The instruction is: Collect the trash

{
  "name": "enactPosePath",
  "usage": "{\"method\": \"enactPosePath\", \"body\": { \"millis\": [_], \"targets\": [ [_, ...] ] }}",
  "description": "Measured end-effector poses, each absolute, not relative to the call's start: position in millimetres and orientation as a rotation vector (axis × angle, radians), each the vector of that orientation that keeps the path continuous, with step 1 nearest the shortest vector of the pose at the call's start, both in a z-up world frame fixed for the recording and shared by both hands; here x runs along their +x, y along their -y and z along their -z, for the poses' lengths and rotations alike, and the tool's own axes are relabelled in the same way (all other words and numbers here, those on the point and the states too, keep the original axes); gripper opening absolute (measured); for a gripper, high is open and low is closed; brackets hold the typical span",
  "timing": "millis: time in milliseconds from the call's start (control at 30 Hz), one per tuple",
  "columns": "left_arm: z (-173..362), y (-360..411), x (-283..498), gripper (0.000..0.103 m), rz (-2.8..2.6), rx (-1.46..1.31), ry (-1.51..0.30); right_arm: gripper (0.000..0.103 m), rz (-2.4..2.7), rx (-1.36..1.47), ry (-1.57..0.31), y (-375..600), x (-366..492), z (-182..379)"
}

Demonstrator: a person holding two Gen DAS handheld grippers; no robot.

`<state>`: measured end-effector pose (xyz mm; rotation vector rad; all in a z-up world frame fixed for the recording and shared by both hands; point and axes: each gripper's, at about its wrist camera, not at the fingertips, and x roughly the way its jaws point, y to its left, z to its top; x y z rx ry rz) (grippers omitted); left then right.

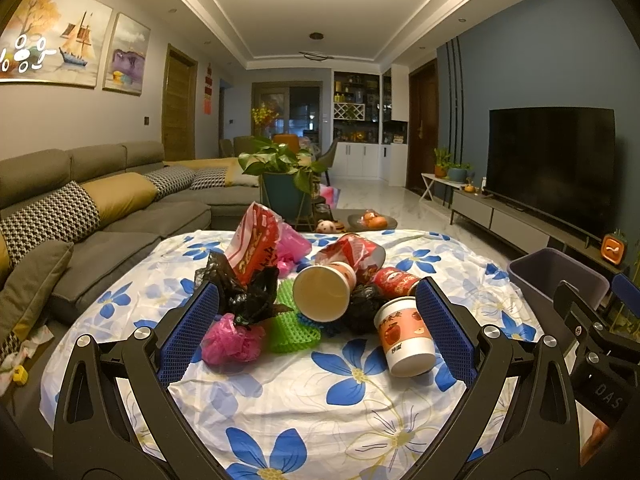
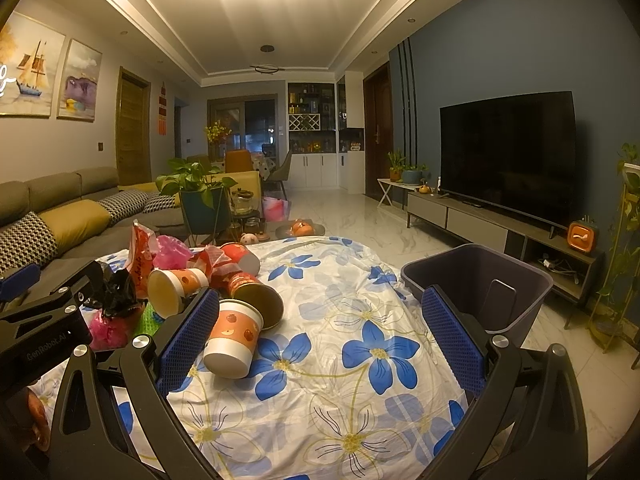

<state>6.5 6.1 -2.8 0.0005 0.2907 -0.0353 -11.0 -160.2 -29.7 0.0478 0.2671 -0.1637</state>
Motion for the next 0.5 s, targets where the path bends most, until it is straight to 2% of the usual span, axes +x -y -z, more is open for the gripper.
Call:
{"method": "enactPosePath", "body": {
  "millis": [500],
  "targets": [
    [3.2,-7.5,8.3,0.097,0.034,-0.002,-0.294,0.098,0.162,0.048,-0.263,159.4,-10.1,30.3]
  ]
}}
